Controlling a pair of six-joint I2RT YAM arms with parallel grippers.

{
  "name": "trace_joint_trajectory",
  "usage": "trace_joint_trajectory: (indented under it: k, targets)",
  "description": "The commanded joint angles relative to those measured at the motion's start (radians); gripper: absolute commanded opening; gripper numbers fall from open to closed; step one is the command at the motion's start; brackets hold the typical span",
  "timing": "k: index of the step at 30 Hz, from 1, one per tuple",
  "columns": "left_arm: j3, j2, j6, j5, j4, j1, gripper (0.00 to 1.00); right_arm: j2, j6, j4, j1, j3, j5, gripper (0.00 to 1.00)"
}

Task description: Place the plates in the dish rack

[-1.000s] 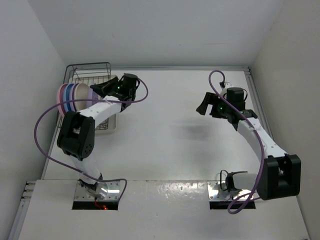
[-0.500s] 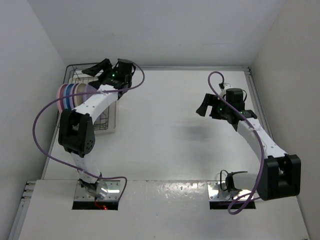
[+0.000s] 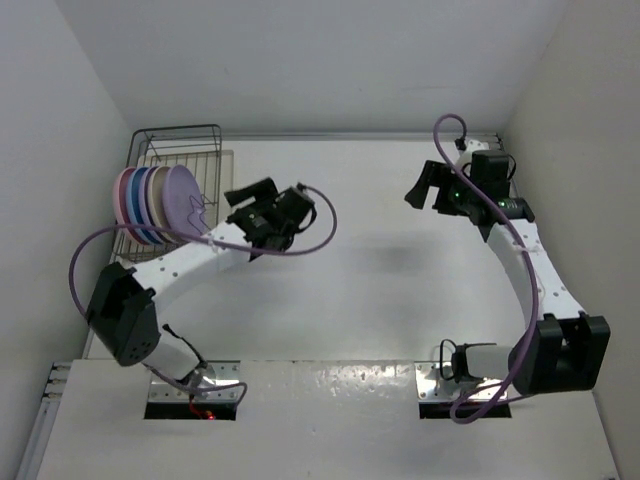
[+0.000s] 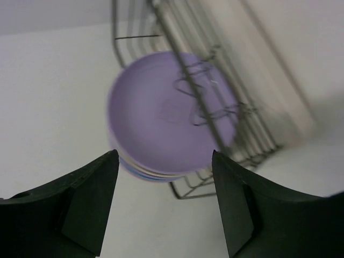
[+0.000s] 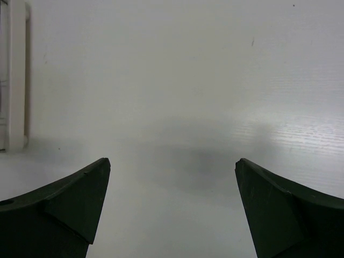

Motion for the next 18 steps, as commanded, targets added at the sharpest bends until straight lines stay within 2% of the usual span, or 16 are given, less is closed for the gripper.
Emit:
trace_joint_trajectory:
  k: [1,6,9,13,18]
  targets:
    - [-0.105,-0.145,-0.204,0.234,-0.155,-0.050,0.73,-0.029,0.076,-0.060,-0.020,-0.009,-0.020,1.00]
    - [-0.414,-0.236,-0.224,0.251,-0.131,-0.118,0.73,-0.167,0.127,-0.077,-0.015,-0.242,-0.052,1.00]
    - [-0.510,-0.300,-0.287,0.329,-0.117,-0.139,0.73,-0.264,0.143,-0.123,-0.017,-0.341,-0.040,1.00]
    - [-0.598,-0.406,-0.342,0.391,-0.030,-0.084,0.73,-0.382,0.182,-0.152,-0.015,-0.422,-0.040,1.00]
    - [-0.766,-0.578,-0.351,0.380,0.124,0.037,0.73,-0.439,0.235,-0.160,-0.014,-0.465,-0.032,1.00]
